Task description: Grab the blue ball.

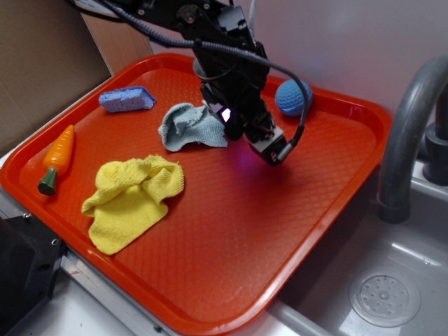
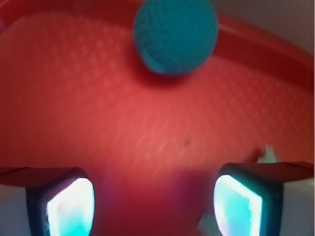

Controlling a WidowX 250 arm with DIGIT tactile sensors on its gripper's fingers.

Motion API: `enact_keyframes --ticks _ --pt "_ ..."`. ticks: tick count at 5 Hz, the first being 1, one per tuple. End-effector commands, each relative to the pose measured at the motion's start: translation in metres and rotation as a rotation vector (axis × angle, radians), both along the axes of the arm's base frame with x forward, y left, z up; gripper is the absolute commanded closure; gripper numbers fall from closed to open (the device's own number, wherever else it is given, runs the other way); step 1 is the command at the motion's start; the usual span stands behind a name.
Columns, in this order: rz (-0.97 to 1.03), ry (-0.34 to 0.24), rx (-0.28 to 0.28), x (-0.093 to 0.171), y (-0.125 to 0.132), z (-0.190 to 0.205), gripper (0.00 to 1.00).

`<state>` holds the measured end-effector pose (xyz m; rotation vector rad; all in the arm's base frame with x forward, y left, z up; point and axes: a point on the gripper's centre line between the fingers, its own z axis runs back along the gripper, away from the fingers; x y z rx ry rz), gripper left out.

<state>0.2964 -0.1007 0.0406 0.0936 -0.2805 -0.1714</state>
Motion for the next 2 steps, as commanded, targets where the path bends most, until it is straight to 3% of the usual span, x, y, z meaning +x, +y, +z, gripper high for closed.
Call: enact_keyframes --ticks 1,2 --pt "-0.042 0.009 -0.128 0.052 0.003 0.021 0.00" --pt "-0.097 0.011 -0.173 0.064 -0.013 0.011 0.00"
